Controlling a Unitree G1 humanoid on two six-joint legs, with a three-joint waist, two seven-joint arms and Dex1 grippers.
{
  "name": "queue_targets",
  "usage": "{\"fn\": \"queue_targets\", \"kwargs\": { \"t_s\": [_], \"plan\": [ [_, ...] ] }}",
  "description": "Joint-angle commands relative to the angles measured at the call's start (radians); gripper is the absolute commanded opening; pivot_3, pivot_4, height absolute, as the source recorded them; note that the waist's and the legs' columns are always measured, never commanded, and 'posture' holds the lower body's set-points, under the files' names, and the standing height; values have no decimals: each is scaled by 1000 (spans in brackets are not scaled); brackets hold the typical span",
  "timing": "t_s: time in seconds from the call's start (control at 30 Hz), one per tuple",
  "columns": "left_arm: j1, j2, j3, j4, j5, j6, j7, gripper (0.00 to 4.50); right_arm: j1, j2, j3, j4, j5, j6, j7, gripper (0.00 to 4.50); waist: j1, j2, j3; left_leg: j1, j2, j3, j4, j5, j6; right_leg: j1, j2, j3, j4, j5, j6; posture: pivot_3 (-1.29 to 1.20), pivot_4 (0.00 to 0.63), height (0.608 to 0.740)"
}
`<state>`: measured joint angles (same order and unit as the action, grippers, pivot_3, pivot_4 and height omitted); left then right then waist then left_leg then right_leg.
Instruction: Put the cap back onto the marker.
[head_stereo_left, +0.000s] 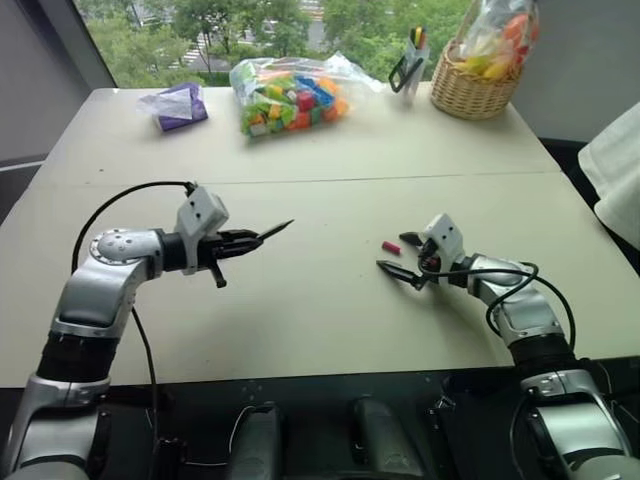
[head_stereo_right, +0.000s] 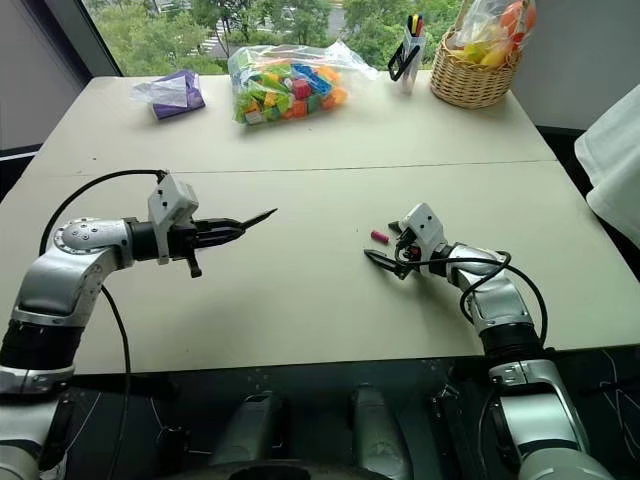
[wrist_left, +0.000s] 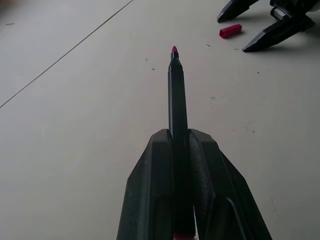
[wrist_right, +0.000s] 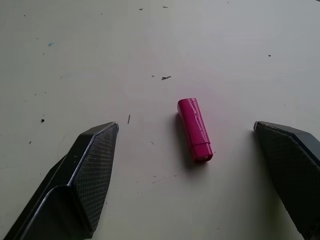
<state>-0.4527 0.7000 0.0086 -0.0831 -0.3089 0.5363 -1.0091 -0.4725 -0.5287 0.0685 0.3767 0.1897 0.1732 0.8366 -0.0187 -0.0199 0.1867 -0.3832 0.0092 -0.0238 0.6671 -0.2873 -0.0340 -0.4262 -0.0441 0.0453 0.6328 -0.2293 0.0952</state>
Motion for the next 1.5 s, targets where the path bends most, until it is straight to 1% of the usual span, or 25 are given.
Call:
{"fn": "queue_targets", "kwargs": {
  "t_s": [0.03, 0.1, 0.13, 0.17, 0.2, 0.27, 0.33, 0.37, 0.53, 0.77, 0.87, 1.0, 1.13, 1.23, 1.3, 1.5],
  "plan": [
    [-9, 13, 18, -21, -14, -10, 6, 21, -7, 10, 1, 29, -22, -7, -3, 4241, -1, 0, 0, 0, 0, 0, 0, 0, 0, 0, 0, 0, 0, 0, 0, 0, 150, 740],
    [-10, 12, 15, -19, -14, -13, 6, 0, -12, 13, 2, 36, -22, -12, 1, 3752, -1, 0, 0, 1, 0, 0, 0, 0, 0, 0, 0, 0, 0, 0, 0, 0, 150, 740],
    [-9, 12, 14, -18, -14, -15, 5, 0, -14, 14, 2, 40, -23, -15, 4, 3292, -1, 0, 0, 1, 0, 0, 0, 0, 0, 1, 0, 0, 0, 0, 0, 0, 150, 740],
    [-10, 13, 11, -17, -15, -16, 0, 0, -17, 14, 4, 45, -27, -18, 9, 2697, -1, 0, 0, 1, 0, 0, 0, 0, 0, 1, 0, 0, 0, 0, 0, 0, 150, 740],
    [-10, 14, 8, -16, -15, -18, -3, 0, -19, 14, 5, 50, -29, -22, 12, 2278, -1, 0, 0, 2, 0, 0, 0, 0, 0, 2, 0, 0, 0, 0, 0, 0, 150, 740],
    [-9, 15, 3, -16, -15, -22, -10, 0, -26, 14, 8, 63, -34, -28, 23, 1219, 0, 0, 0, 3, 0, 1, 0, 0, 0, 3, 0, 1, 0, 0, 0, 0, 150, 740],
    [-9, 15, 0, -14, -12, -27, -16, 0, -35, 15, 8, 78, -39, -35, 29, 263, 1, 0, 0, 4, 0, 1, 0, 0, 0, 4, 0, 1, 0, 0, 0, 0, 150, 740],
    [-9, 16, -2, -13, -10, -32, -20, 0, -42, 16, 8, 87, -43, -38, 30, 121, 1, 0, 0, 5, 0, 1, 0, 0, 0, 5, 0, 1, 0, 0, 0, 0, 150, 740],
    [-17, 13, -15, 3, -7, -60, -41, 0, -59, 12, 17, 85, -60, -51, 41, 121, 0, 0, 0, 8, 0, 1, 0, 0, 0, 8, 0, 1, 0, 0, 0, 0, 150, 740],
    [-79, -6, -74, 93, 4, -184, -155, 0, -74, -97, 70, -128, -123, -64, 129, 121, 2, 1, 1, 7, 0, 1, -1, 0, 0, 7, 0, 1, -1, 0, 0, 0, 150, 740],
    [-122, -22, -107, 167, 31, -304, -213, 0, -112, -138, 81, -200, -149, -39, 150, 121, -1, 1, 1, 7, 0, 1, -1, 0, 0, 6, 0, 1, -1, 0, 0, 0, 150, 740],
    [-201, -59, -148, 263, 63, -401, -259, 0, -154, -134, 100, -322, -138, 66, 169, 121, 0, 1, 1, 7, 0, 2, -1, 0, 0, 6, 1, 1, 0, 0, 0, 0, 150, 740],
    [-251, -72, -174, 326, 104, -484, -285, 0, -179, -117, 131, -394, -157, 136, 159, 121, 1, 1, 1, 6, 0, 1, -1, 0, 0, 5, 1, 1, 0, 0, 0, 0, 150, 740],
    [-279, -81, -183, 355, 116, -513, -288, 0, -191, -119, 154, -434, -157, 173, 172, 121, 2, 1, 1, 5, 0, 1, -1, 0, 0, 4, 1, 1, 0, 0, 0, 0, 150, 740],
    [-289, -83, -184, 368, 127, -532, -288, 0, -197, -122, 166, -447, -161, 180, 180, 121, 2, 1, 1, 1, 0, 1, 0, 0, 0, 1, 1, 1, 0, 0, 0, 0, 150, 740],
    [-289, -77, -180, 368, 136, -542, -286, 0, -220, -116, 180, -458, -162, 191, 194, 121, 2, 1, 1, -3, 0, 1, 0, 0, 0, -3, 1, 0, 0, 0, 0, 0, 150, 740]
  ]
}}
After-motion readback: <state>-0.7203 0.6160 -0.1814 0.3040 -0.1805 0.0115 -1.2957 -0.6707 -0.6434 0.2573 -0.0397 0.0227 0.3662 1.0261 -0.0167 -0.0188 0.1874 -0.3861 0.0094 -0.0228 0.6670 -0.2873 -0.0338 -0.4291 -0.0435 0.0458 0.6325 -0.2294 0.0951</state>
